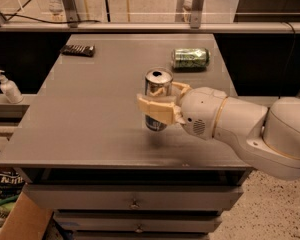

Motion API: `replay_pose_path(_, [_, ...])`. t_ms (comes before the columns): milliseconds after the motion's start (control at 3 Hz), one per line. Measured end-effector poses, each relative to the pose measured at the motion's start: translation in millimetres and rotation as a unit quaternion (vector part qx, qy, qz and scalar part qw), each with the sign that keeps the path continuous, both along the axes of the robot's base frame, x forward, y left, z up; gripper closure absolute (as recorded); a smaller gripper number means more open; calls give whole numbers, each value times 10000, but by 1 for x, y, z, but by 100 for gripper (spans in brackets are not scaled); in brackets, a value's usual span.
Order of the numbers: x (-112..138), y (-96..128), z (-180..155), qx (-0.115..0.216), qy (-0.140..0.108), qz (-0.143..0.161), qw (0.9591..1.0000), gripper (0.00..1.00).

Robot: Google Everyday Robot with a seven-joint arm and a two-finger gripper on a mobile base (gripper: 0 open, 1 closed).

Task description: Move redbull can near rxbar chocolate

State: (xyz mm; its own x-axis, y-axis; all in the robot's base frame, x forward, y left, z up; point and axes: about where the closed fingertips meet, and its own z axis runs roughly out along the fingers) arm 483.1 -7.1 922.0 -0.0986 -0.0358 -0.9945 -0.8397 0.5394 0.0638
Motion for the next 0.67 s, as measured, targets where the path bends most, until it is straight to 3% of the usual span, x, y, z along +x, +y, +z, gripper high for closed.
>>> replay_pose_path(333, [1,0,0,-53,-9,-109,9999,100])
replay_pose_path(667, [19,28,3,25,-101,-110,9999,100])
